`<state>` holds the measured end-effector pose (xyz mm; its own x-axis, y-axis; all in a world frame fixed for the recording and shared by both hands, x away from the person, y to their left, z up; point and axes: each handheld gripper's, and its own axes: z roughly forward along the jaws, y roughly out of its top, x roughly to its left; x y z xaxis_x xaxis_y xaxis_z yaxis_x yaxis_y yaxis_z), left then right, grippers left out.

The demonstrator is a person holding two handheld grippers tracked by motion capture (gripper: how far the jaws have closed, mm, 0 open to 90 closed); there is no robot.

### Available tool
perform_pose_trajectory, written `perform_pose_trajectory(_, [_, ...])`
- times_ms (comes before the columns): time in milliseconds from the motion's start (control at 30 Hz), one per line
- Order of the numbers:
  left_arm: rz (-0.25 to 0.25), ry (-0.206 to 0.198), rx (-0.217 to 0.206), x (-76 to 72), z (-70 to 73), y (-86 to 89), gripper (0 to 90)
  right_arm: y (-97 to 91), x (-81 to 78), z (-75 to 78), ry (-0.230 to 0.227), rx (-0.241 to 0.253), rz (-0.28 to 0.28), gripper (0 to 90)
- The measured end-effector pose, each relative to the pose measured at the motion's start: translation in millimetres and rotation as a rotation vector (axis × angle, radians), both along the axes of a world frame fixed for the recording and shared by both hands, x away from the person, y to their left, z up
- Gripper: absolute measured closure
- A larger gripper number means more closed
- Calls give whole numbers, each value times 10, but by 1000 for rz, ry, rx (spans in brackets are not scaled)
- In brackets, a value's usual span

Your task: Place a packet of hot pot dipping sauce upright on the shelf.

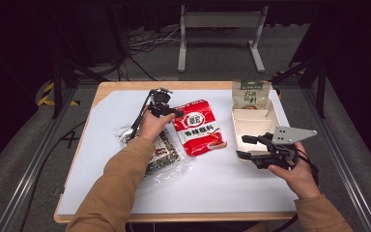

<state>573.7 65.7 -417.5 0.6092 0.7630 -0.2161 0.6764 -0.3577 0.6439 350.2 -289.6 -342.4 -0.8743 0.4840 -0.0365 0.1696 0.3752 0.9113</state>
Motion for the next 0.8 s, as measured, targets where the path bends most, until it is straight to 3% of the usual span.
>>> perform_pose_trajectory(167, [2,25,21,48,-33,-17,217,-22,-16,-2,-1,1,1,432])
perform_pose_trajectory(300, [-18,43,-21,83,-45,-22,217,-37,-27,-21,2,12,10,424])
perform_pose_trajectory(533, [-58,63,-10,115,-115,-52,211,-7,-50,-32,-6,15,36,417])
perform_pose_trajectory(667, [-90,73,22,115,-161,-101,184,-3,-51,-48,-1,20,38,414])
perform_pose_trajectory(800, [-123,95,-11,105,-154,-97,215,-6,-53,-47,-4,22,36,414])
